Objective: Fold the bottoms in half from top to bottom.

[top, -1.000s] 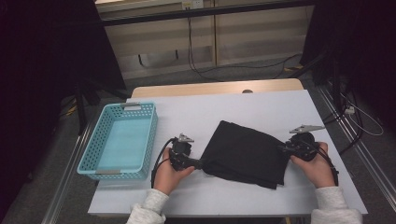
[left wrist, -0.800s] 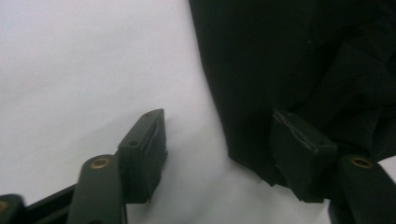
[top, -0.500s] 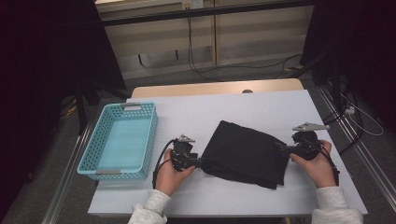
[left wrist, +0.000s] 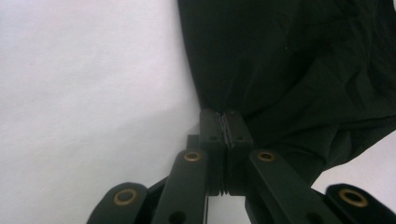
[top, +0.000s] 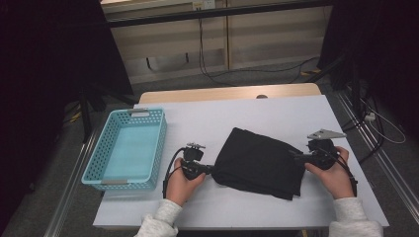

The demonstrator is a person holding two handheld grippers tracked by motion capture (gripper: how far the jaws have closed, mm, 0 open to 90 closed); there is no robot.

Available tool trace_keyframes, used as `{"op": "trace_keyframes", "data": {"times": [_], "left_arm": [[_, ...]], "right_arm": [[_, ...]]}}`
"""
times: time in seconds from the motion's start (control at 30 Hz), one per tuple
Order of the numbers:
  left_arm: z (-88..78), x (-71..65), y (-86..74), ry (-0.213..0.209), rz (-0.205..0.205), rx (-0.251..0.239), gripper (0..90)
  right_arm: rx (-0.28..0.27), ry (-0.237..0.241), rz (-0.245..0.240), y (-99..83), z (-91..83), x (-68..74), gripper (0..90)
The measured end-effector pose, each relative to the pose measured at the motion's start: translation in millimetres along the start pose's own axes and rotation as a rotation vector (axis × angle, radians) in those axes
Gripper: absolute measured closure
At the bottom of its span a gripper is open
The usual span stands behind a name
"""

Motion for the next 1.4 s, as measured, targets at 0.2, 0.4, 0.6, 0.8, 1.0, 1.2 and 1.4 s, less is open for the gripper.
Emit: {"op": "trace_keyframes", "data": {"times": [0.2, 0.4, 0.6, 0.8, 1.0, 1.2, 1.4], "left_arm": [[-8.2, 11.5, 4.1, -0.018, -0.026, 0.015, 88.8], [-13.7, 25.5, 6.7, -0.007, -0.03, 0.028, 88.8], [-18.7, 43.7, 15.1, 0.038, -0.034, 0.022, 88.8], [-17.6, 54.7, 19.2, 0.07, -0.031, 0.047, 88.7], [-18.8, 63.6, 23.8, 0.114, -0.024, 0.05, 88.7], [-18.4, 64.3, 24.1, 0.124, -0.02, 0.054, 88.6], [-17.1, 62.4, 22.8, 0.126, -0.018, 0.057, 88.6]], "right_arm": [[-0.012, 0.007, -0.01, 1.8, -1.4, 1.1, 20.3], [-0.02, 0.015, -0.033, 4.0, -1.5, 4.6, 19.2], [-0.025, 0.048, -0.032, 5.4, 4.2, 14.5, 18.8], [0.0, 0.095, -0.054, 2.2, 18.5, 33.6, 18.1], [0.001, 0.123, -0.086, 3.3, 24.0, 43.4, 14.8], [-0.006, 0.139, -0.082, 3.9, 31.3, 53.6, 15.4], [0.069, 0.151, -0.097, -12.0, 44.7, 55.2, 16.7]]}}
Point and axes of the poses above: each handheld gripper's, and its own axes: z roughly forward along the jaws, y roughly out of its top, x roughly to its left, the point moved 9 cm from there along z, roughly forward along the jaws, and after that the axes turned 14 degrees about y, right-handed, at the moved point
